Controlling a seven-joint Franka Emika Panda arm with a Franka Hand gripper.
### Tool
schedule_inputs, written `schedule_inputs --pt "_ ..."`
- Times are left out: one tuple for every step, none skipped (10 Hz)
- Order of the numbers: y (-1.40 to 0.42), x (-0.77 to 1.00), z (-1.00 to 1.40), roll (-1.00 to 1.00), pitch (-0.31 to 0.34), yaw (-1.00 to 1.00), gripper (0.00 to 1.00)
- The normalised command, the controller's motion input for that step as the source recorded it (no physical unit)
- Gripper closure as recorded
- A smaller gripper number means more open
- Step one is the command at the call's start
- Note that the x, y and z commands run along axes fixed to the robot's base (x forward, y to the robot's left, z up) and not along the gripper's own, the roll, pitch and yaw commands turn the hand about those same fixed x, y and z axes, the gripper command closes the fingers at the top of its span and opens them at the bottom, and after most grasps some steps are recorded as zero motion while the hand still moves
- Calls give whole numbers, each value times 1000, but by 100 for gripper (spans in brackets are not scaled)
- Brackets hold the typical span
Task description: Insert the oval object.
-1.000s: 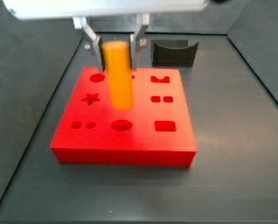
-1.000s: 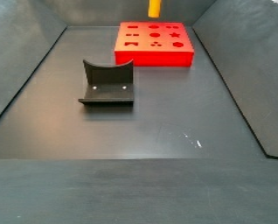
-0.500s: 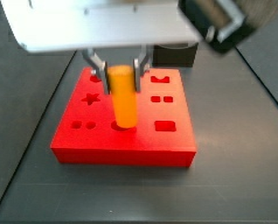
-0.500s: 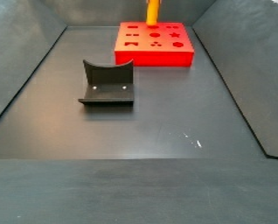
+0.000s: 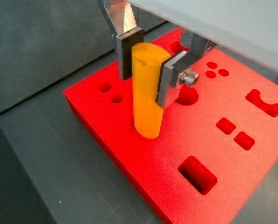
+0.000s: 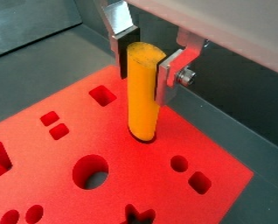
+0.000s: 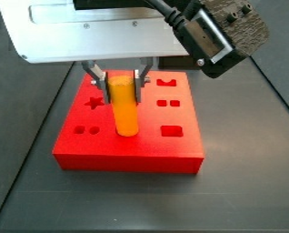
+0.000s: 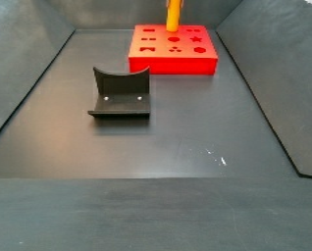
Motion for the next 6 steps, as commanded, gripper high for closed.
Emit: schedule_inputs --pt "0 -43 -137 7 -46 0 100" --pt "-40 0 -3 43 -4 0 100" --pt "-23 66 -51 0 0 0 100" --pt "-120 274 -449 46 -17 37 100" --pt "-140 489 -660 80 -14 74 100" --pt "-111 500 -640 74 -21 60 100"
